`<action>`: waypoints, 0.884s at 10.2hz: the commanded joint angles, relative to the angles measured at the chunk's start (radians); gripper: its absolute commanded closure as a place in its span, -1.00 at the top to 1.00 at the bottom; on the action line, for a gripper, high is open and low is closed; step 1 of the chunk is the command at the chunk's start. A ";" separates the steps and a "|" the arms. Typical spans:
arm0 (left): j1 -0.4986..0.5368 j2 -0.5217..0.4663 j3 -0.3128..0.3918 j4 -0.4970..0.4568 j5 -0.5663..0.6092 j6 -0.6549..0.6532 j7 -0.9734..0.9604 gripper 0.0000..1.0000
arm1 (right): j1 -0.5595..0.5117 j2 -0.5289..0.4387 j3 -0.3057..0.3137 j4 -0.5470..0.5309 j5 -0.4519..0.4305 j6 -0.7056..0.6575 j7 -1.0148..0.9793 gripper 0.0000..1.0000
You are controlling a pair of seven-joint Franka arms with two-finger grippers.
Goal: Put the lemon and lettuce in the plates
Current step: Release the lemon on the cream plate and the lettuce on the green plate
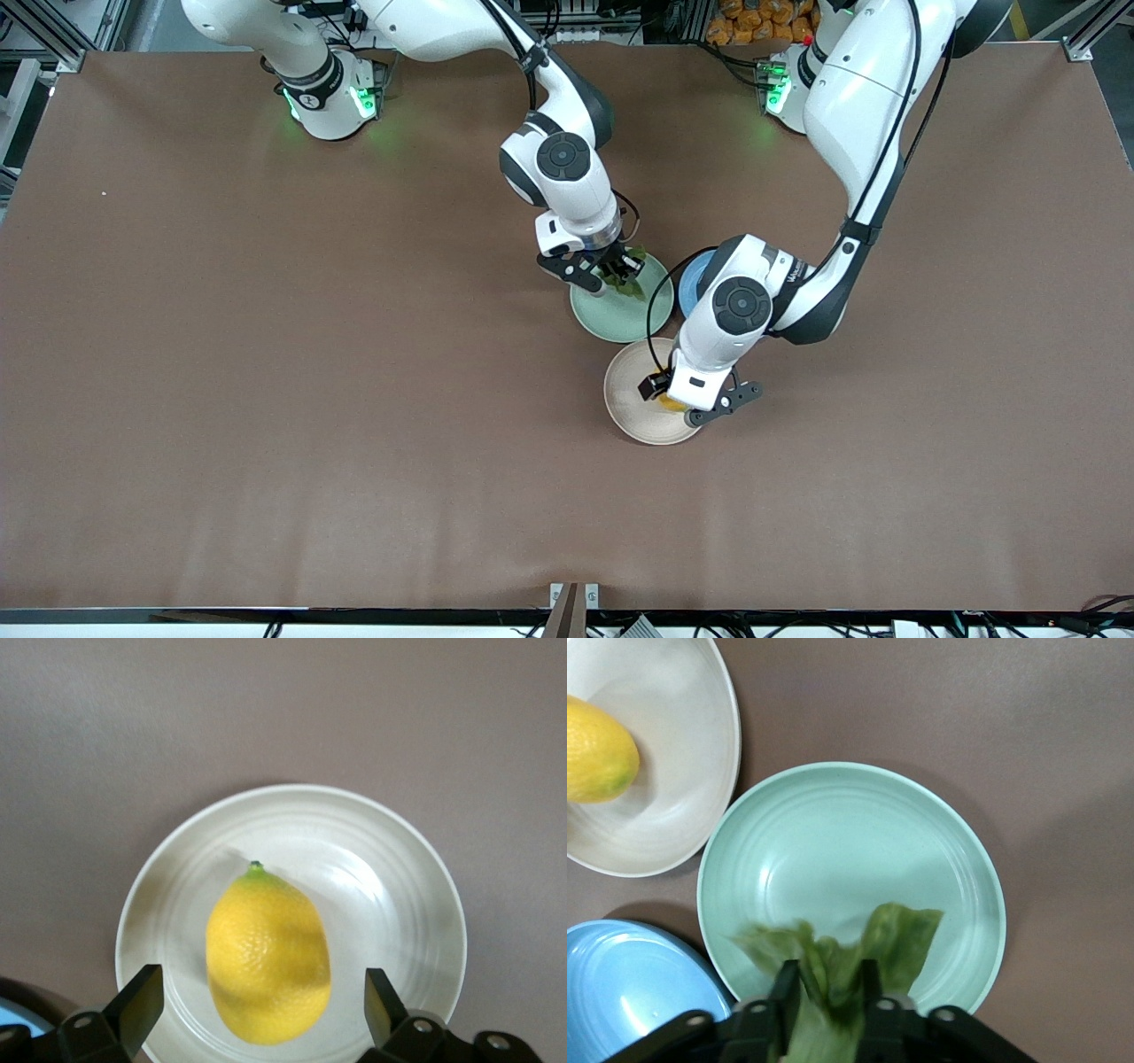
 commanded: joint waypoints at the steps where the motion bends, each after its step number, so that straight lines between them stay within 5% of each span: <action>1: 0.071 -0.059 0.018 -0.002 0.030 0.003 -0.023 1.00 | -0.013 -0.002 -0.010 0.021 0.004 -0.014 0.002 1.00; 3: 0.164 -0.105 0.018 -0.006 0.034 -0.011 0.006 1.00 | -0.040 -0.014 -0.013 0.035 -0.005 -0.021 -0.004 1.00; 6: 0.244 -0.199 0.015 -0.038 0.033 -0.210 0.142 1.00 | -0.128 -0.063 -0.013 0.153 -0.011 -0.267 -0.089 1.00; 9: 0.268 -0.367 0.014 -0.228 0.033 -0.232 0.223 1.00 | -0.203 -0.216 -0.011 0.165 -0.008 -0.450 -0.214 1.00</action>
